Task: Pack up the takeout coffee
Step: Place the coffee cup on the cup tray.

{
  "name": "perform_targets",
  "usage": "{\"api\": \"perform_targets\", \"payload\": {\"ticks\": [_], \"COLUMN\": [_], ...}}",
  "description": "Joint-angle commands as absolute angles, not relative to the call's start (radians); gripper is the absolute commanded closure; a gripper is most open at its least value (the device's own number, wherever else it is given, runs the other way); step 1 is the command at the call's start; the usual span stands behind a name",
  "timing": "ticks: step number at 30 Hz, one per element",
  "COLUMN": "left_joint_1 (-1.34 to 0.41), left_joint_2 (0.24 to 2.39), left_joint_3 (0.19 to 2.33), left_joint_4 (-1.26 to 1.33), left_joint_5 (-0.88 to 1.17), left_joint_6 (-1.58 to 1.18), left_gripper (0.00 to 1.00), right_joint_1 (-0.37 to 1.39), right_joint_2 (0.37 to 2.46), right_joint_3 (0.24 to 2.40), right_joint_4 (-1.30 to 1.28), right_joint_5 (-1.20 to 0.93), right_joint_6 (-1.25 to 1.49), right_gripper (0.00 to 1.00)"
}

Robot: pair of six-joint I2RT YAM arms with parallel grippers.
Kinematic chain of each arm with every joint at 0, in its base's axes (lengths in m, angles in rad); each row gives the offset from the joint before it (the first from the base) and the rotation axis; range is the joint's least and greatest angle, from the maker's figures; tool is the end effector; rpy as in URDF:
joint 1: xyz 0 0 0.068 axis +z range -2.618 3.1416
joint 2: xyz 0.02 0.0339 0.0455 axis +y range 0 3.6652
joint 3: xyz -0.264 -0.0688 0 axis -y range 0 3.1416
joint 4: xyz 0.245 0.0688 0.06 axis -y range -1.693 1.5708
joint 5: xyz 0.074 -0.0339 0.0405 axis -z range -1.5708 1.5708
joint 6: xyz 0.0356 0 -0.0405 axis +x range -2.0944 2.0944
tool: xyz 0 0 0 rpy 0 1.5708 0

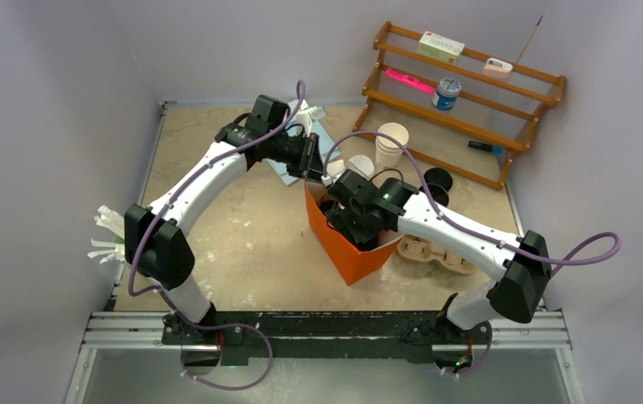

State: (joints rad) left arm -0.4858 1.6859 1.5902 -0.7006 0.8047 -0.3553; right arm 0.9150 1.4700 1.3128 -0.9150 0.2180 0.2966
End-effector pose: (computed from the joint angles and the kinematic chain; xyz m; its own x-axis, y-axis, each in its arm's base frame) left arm 0.3143 -0.1950 0.3415 -0.8602 0.1815 -0.4765 0.5015 0.4703 -0.7262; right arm 0.1871 0.2305 0.3015 -0.7199 -0.4677 -0.5128 -0.5232 0.8512 -0.0419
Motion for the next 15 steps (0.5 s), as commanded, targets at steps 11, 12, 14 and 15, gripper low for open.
{"api": "perform_targets", "payload": {"ticks": [11, 12, 14, 15], "left_joint_1": [-0.488, -0.489, -0.489, -0.489], "left_joint_2": [1.655, 1.659, 1.665, 1.667], "left_joint_3": [1.598, 1.603, 1.609, 1.613], "left_joint_4": [-0.674, -0.676, -0.681, -0.682], "left_joint_5": [0.821, 0.821, 0.824, 0.824], "left_joint_6": [-0.339, -0.336, -0.332, -0.33], "left_gripper": [1.0, 1.0, 1.0, 1.0], "right_joint_1": [0.913, 0.914, 0.914, 0.914], "right_joint_2": [1.507, 1.512, 1.52, 1.523], "right_joint_3": [1.274, 1.274, 1.276, 1.275], "right_joint_4": [-0.856, -0.859, -0.863, -0.864], "right_joint_5": [0.19, 0.191, 0.191, 0.192], "right_joint_6": [0.297, 0.297, 0.297, 0.296], "right_gripper": [1.0, 1.0, 1.0, 1.0]}}
